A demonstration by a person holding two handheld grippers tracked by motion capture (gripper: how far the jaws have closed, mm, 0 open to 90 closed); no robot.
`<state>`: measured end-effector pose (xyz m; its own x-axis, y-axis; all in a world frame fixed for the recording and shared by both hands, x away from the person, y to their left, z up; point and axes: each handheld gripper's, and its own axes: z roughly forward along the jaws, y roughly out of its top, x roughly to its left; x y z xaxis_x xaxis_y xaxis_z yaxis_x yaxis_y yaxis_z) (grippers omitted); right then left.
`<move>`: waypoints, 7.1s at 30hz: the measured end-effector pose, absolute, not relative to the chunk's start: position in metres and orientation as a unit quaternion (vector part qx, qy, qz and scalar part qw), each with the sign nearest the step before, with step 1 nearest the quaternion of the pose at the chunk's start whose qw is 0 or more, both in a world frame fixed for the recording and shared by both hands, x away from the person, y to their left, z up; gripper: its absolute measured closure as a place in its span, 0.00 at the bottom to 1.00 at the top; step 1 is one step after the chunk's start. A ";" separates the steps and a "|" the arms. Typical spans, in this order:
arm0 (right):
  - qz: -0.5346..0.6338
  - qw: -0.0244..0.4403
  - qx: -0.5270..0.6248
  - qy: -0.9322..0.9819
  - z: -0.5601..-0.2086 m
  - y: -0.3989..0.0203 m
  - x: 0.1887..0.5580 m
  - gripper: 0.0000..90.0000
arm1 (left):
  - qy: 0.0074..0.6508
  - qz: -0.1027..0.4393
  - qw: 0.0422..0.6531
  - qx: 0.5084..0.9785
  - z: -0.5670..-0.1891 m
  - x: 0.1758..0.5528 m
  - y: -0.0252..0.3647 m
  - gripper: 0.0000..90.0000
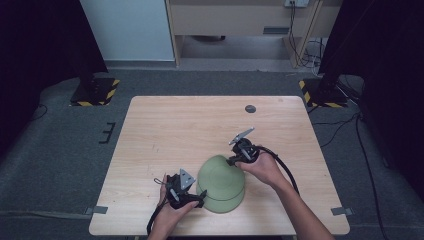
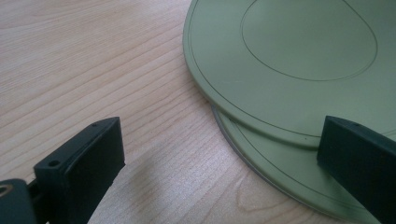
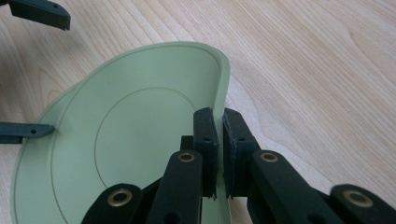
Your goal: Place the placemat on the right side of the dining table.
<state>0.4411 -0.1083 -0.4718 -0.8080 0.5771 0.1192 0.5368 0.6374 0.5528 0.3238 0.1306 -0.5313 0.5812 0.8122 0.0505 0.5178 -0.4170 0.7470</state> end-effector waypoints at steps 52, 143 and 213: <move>0.352 0.054 0.312 0.881 -0.420 -0.111 0.433 0.95 | 0.412 0.216 0.354 0.811 -0.531 0.325 0.129 0.02; 0.401 0.183 0.516 0.734 -0.385 -0.174 0.554 0.96 | 0.529 0.220 0.308 0.760 -0.537 0.357 0.194 0.02; 0.375 0.169 0.591 0.694 -0.469 -0.288 0.580 0.95 | 0.539 0.223 0.303 0.754 -0.537 0.359 0.192 0.00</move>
<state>0.5796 -0.2884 -0.4690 -0.2442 0.9470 0.2088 0.6930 0.0198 0.7206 0.3587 0.1923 -0.5368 0.3202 0.9473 0.0095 0.6764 -0.2356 0.6978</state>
